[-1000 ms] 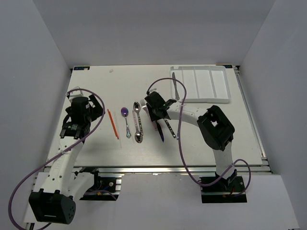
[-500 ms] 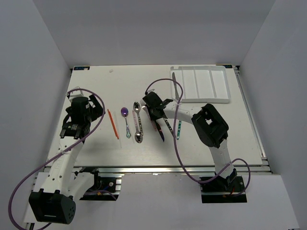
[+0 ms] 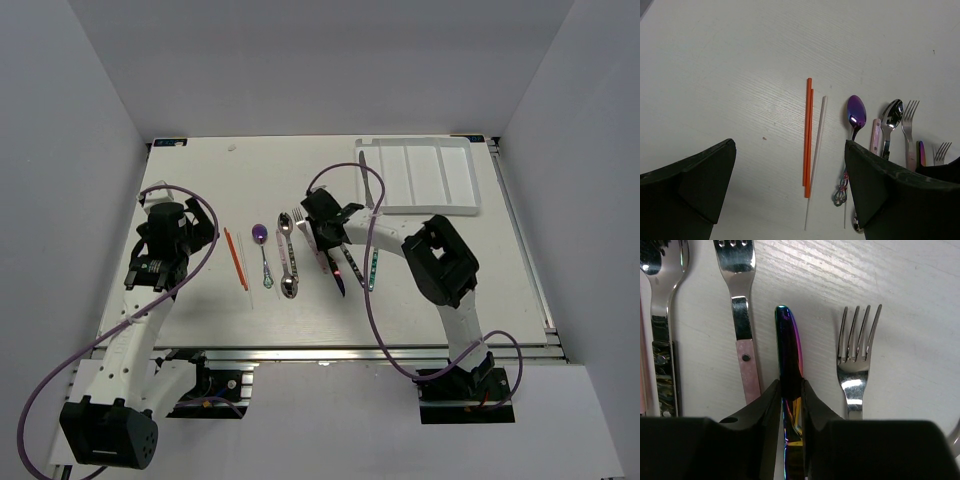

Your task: Sort the eating utensils into containers

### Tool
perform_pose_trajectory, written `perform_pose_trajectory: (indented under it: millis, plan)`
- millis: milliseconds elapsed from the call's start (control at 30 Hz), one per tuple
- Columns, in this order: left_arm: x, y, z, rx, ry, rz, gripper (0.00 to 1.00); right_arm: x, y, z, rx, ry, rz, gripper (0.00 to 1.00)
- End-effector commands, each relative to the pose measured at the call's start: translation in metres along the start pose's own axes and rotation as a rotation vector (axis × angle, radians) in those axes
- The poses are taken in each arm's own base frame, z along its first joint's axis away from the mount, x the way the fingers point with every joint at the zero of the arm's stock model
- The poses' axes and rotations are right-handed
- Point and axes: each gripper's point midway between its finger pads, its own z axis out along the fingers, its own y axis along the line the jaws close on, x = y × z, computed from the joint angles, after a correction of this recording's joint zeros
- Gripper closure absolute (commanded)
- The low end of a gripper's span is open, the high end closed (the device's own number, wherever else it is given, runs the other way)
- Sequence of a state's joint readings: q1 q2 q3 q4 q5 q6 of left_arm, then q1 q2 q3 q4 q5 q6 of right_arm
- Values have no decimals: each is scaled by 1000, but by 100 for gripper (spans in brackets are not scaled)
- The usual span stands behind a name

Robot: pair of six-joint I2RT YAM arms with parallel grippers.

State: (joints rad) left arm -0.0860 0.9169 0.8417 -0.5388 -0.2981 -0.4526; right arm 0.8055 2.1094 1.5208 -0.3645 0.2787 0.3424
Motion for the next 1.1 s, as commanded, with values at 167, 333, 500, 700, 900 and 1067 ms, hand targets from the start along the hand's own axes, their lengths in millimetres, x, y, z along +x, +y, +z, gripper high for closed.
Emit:
perform_pose_trajectory:
  millis: [167,333,500,700,900,1067]
  plan:
    - [-2,3,-3,0,-14,-1,2,-41,-8,-44,-68,-98,77,100]
    - [-2,3,-3,-2,-18,-4,2,-45,-1,-56,-154,-123,111,100]
    - [-2,4,-3,-6,-15,-3,2,-58,-6,-67,-178,-174,144,100]
    - [-2,3,-3,-3,-15,-3,2,-85,-26,-80,-161,-246,184,100]
    - [-1,4,-3,-5,-14,-3,2,-125,-78,-78,-120,-274,239,100]
    - [-2,4,-2,-7,-14,-1,2,-141,-98,-79,-121,-308,255,100]
